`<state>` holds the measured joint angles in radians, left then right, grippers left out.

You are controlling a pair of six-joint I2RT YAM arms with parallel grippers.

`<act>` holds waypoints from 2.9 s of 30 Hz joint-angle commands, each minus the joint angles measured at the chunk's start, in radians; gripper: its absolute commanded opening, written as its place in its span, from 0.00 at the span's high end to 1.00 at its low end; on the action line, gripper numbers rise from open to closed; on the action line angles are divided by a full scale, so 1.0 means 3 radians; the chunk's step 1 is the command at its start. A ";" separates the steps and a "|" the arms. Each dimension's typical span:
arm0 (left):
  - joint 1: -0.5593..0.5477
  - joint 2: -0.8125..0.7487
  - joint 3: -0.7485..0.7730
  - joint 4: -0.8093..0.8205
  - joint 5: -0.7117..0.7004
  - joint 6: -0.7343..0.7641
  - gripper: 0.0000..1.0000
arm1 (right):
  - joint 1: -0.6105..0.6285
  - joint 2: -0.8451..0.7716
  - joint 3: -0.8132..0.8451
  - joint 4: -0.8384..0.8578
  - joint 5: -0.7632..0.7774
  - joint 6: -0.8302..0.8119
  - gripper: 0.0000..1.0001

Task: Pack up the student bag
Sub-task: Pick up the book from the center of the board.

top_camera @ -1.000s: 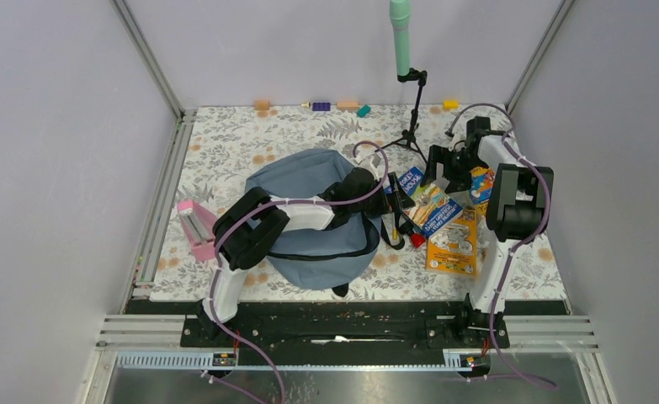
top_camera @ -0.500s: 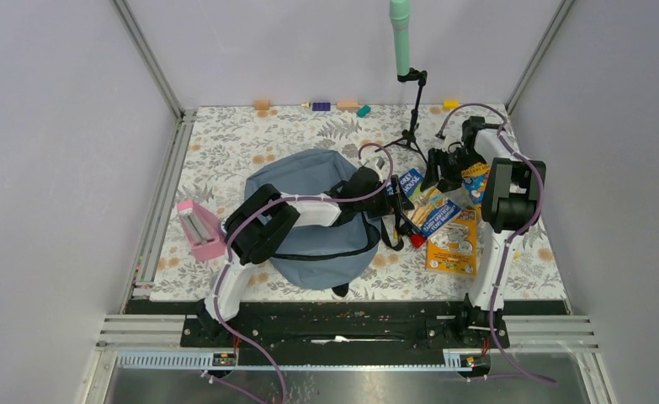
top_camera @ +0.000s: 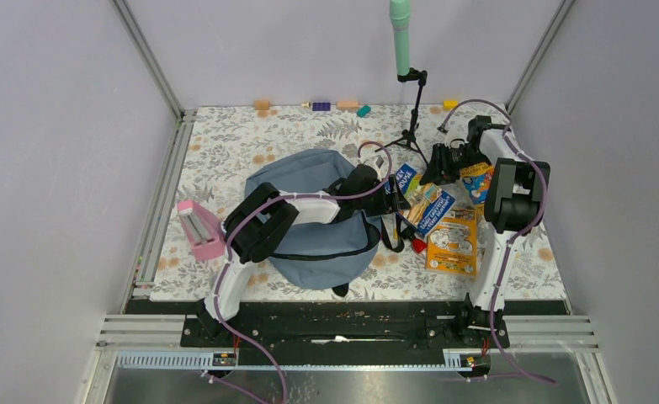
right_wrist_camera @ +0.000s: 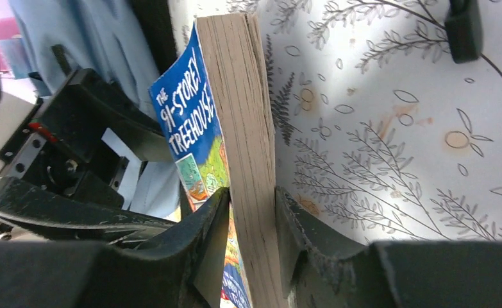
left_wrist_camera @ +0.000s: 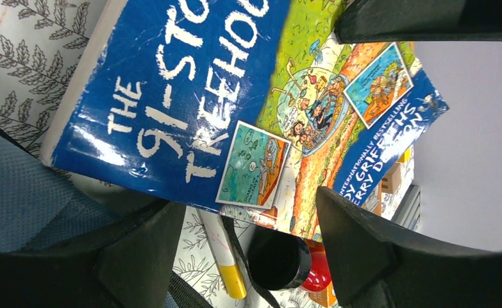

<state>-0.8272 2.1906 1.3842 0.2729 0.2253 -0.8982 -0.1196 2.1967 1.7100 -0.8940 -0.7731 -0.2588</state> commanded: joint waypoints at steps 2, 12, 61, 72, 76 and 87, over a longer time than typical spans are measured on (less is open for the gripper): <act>0.0004 -0.0040 0.0127 0.0194 0.0050 0.0168 0.24 | 0.0112 -0.0264 -0.0144 -0.0193 -0.0766 0.0079 0.86; 0.0134 -0.0920 -0.0243 0.0206 -0.0037 0.0496 0.05 | 0.0074 -0.1409 -0.0738 0.0704 -0.0396 0.1254 1.00; 0.0812 -0.4580 -0.2292 0.0173 0.0572 -0.0070 0.01 | 0.2249 -0.4202 -0.2710 0.4232 0.0825 0.3880 1.00; 0.0615 -0.4513 -0.2345 0.0823 0.0777 -0.0181 0.67 | 0.2372 -0.4091 -0.2684 0.4151 0.0768 0.3630 1.00; 0.0615 -0.4640 -0.2364 0.0812 0.0762 -0.0097 1.00 | 0.2365 -0.4143 -0.2627 0.3775 0.0861 0.3293 0.77; 0.0615 -0.4868 -0.2351 0.0947 0.0907 -0.0023 1.00 | 0.2367 -0.4232 -0.2573 0.3205 0.0322 0.2497 0.09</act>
<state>-0.6407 0.7605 0.6514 0.3965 0.4595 -0.9081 0.5823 0.9558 0.8989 0.1253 -0.5800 0.6189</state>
